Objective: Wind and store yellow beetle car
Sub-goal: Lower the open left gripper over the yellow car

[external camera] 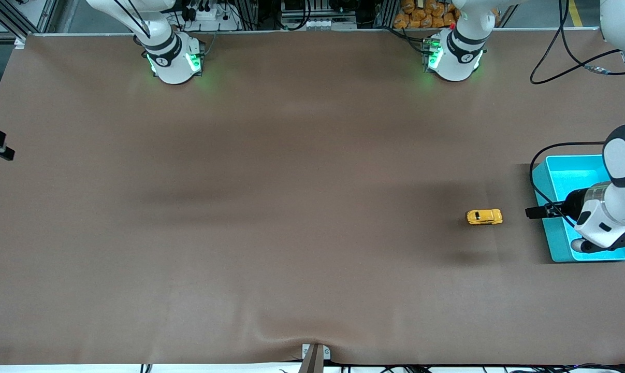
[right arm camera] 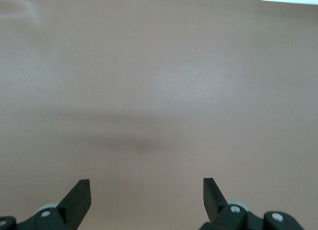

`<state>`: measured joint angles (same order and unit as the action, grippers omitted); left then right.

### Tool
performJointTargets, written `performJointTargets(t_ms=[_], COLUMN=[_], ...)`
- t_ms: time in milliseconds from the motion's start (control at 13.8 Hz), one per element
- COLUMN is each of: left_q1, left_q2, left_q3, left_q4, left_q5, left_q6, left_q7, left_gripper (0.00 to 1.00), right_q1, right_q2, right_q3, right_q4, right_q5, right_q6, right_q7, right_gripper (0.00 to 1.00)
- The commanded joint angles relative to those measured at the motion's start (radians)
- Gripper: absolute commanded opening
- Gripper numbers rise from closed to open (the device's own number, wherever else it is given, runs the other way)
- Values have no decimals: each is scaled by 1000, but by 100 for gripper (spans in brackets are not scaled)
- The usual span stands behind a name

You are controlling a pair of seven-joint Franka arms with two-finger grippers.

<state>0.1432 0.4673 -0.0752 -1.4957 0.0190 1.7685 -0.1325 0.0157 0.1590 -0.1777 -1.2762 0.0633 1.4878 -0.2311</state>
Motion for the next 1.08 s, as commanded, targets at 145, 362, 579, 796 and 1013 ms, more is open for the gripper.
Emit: performJointTargets(t_ms=[145,362,579,796,1013], left_q1=[-46,-43,-43,-43,-47], left_q2=[-21,-119,-194,-193,-181], left_q3=[-8,-15,-38,-40,-40], left_q4=[-87,-262,-429,-497,-555], left_q5=[19,18,18,18,18], left_q6=[38,145,278,348,455], left_q7=[-212,-278,-395,-463,-597], left_gripper=[100,100,100,100,100], right_q1=[-9,-94,-89,-86,-86], right_q2=[-15,-21,-33,-126,-131], right_q3=[68,176,178,176,179], right_q4=[-8,-17,-31,-173,-184], right_q5=[-74,-83,-83,-83,-83], right_q6=[-6,-3,-3,78,71], right_q7=[198,217,211,208,205], right_gripper=[100,100,100,100,100])
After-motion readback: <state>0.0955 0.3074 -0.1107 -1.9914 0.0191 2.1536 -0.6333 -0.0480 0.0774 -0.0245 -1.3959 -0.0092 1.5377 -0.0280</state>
